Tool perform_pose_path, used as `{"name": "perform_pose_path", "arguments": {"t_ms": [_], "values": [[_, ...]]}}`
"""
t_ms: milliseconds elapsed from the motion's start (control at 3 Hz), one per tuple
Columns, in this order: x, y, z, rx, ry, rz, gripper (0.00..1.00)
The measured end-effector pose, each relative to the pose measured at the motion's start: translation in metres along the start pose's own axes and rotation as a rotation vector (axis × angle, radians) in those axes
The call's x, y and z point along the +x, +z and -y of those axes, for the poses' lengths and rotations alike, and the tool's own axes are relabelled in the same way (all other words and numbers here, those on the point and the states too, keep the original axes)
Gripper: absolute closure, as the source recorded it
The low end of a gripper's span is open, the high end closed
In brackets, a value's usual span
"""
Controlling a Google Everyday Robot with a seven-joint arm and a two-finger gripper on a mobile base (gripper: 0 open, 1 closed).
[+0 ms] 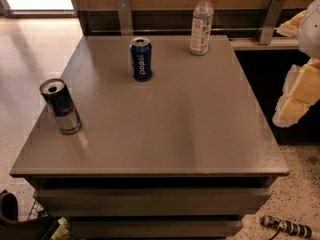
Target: Move blue plastic bottle near redbull can
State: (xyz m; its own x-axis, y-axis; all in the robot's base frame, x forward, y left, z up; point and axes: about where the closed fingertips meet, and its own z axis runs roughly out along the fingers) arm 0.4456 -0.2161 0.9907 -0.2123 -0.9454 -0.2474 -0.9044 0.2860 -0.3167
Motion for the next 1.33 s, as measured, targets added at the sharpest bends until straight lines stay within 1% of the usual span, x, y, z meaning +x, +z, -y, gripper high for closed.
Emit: {"name": "perform_pose_path", "arguments": {"t_ms": [333, 667, 1000, 1333], "values": [[-0.004, 0.024, 0.088, 0.120, 0.050, 0.224, 0.00], [-0.012, 0.040, 0.139, 0.175, 0.079, 0.359, 0.00], [-0.026, 0.064, 0.183, 0.203, 0.157, 0.545, 0.00], [-0.040, 0.078, 0.209, 0.223, 0.271, 0.708, 0.00]]}}
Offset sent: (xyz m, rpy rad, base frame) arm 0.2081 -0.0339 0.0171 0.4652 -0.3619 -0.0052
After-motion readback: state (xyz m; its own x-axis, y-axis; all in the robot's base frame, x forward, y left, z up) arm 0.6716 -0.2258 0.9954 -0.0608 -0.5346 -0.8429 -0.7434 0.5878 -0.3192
